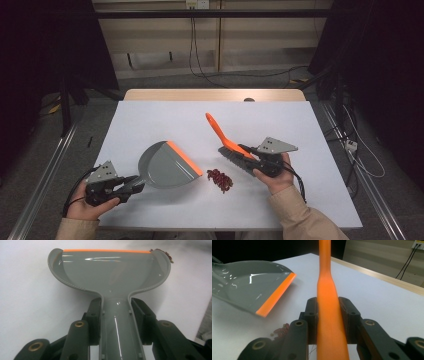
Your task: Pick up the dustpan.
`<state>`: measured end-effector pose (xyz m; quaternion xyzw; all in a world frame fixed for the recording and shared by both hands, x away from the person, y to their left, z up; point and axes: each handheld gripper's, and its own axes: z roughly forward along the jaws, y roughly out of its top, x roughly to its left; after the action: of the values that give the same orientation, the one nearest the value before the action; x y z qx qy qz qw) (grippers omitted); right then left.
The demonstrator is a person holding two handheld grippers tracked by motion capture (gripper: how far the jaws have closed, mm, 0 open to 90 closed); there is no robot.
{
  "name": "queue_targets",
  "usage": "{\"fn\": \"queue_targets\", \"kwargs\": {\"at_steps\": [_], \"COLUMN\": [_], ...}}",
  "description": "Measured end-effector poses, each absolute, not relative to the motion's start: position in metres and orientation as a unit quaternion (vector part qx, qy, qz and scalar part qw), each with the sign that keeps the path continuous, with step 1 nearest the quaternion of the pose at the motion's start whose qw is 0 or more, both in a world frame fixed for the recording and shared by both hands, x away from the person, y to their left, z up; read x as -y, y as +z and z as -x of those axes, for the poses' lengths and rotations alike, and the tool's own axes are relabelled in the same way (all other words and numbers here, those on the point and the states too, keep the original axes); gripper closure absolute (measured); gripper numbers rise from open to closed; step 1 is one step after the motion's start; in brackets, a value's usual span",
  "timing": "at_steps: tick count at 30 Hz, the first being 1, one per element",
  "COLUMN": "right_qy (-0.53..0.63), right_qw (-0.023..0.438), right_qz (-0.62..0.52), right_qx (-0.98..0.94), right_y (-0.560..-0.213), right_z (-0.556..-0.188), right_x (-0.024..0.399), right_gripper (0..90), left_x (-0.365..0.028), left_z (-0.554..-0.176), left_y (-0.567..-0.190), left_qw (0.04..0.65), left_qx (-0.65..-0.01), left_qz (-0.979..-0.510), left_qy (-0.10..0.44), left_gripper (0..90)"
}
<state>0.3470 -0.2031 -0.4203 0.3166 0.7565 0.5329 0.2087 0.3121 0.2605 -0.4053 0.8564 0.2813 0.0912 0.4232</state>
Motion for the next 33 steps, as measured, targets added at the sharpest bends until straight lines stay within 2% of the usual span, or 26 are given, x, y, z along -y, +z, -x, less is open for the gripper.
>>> {"fn": "queue_targets", "kwargs": {"at_steps": [12, 19, 22, 25, 28, 33], "right_qy": [0.513, 0.487, 0.472, 0.469, 0.452, 0.448], "right_qw": [0.206, 0.217, 0.236, 0.222, 0.229, 0.219], "right_qz": [-0.342, -0.356, -0.35, -0.369, -0.368, -0.38], "right_qx": [-0.76, -0.768, -0.774, -0.771, -0.779, -0.779], "right_y": [-0.429, -0.437, -0.436, -0.435, -0.432, -0.429], "right_z": [-0.347, -0.349, -0.346, -0.346, -0.347, -0.344], "right_x": [0.199, 0.195, 0.191, 0.192, 0.193, 0.197], "right_gripper": [71.4, 71.3, 71.0, 67.1, 62.1, 64.5], "left_x": [-0.243, -0.238, -0.237, -0.235, -0.234, -0.232], "left_z": [-0.306, -0.304, -0.304, -0.304, -0.304, -0.304], "left_y": [-0.413, -0.416, -0.416, -0.416, -0.417, -0.418], "left_qw": [0.405, 0.406, 0.405, 0.405, 0.406, 0.407], "left_qx": [-0.247, -0.229, -0.223, -0.218, -0.216, -0.212], "left_qz": [-0.878, -0.883, -0.885, -0.886, -0.886, -0.887], "left_qy": [0.061, 0.054, 0.055, 0.051, 0.05, 0.049], "left_gripper": [62.5, 62.5, 62.4, 62.4, 62.3, 62.3]}}
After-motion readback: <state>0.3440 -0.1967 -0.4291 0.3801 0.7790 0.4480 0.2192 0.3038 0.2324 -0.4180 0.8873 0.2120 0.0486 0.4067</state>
